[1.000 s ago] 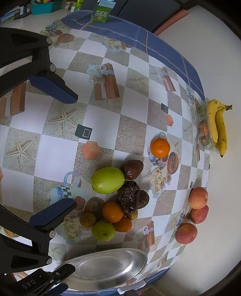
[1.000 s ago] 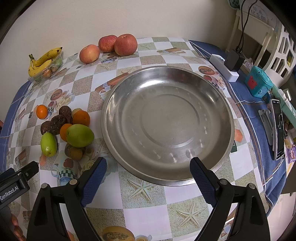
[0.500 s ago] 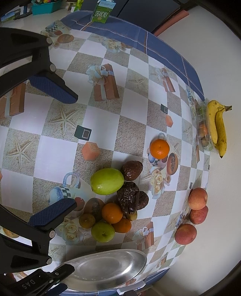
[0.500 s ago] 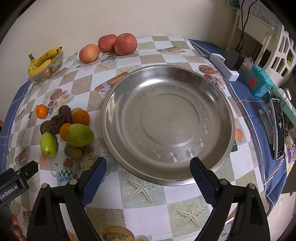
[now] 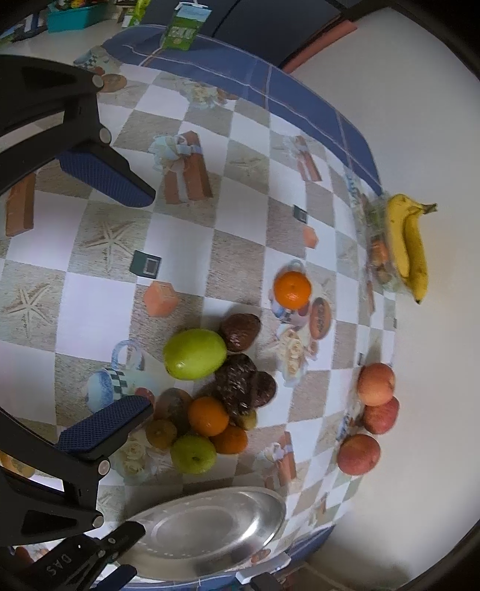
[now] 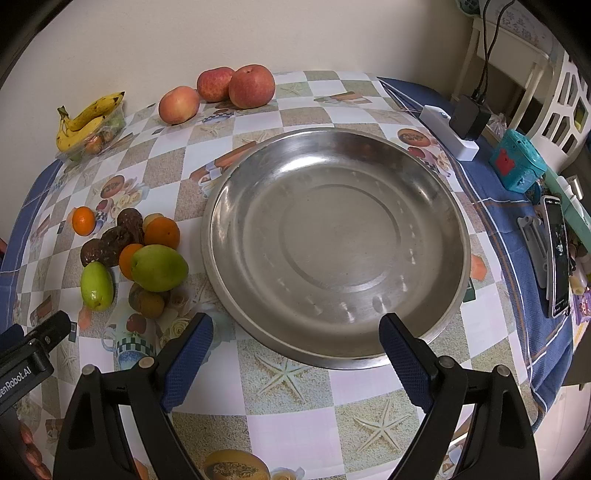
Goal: Organize fruits
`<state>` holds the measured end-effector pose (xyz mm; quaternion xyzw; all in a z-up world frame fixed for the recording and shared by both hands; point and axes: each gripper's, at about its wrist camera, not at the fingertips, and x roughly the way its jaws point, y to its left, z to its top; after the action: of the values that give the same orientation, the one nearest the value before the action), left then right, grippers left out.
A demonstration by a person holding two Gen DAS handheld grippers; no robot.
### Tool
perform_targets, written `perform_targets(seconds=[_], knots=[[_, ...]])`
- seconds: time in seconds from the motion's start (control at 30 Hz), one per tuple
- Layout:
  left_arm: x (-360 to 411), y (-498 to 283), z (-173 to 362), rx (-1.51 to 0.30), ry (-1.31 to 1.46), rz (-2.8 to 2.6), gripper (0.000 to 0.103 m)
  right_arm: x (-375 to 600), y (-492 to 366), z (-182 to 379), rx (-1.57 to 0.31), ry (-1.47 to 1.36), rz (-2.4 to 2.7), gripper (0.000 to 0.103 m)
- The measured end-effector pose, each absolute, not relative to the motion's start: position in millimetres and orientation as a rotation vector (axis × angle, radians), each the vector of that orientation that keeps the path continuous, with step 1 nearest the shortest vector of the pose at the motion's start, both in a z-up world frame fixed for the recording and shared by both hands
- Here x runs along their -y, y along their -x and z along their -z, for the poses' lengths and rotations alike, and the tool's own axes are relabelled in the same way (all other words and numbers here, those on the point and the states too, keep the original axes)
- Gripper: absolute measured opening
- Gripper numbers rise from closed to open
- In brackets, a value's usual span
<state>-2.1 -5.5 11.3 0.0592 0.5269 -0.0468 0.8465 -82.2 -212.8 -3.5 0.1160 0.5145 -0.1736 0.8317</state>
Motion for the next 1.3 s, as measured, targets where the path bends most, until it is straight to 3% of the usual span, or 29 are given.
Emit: perform_targets(seconds=[0.7, 1.07, 1.3], knots=[[-10.0, -49.2, -35.7, -1.039, 0.256, 0.156, 0.103, 209.1, 35.6, -36.1, -0.949, -0.396, 0.284, 0.091], [-5.5, -86.1, -32.8, -1.020, 0.306, 0.117, 0.101, 197.2, -11.2, -21.8, -0.979, -0.416, 0.188, 0.061], [-0.7, -83.6, -15.9, -1.123, 0.272, 0.127, 0.087, 186.6, -20.0, -1.2, -1.046, -0.409, 0.091, 0.051]])
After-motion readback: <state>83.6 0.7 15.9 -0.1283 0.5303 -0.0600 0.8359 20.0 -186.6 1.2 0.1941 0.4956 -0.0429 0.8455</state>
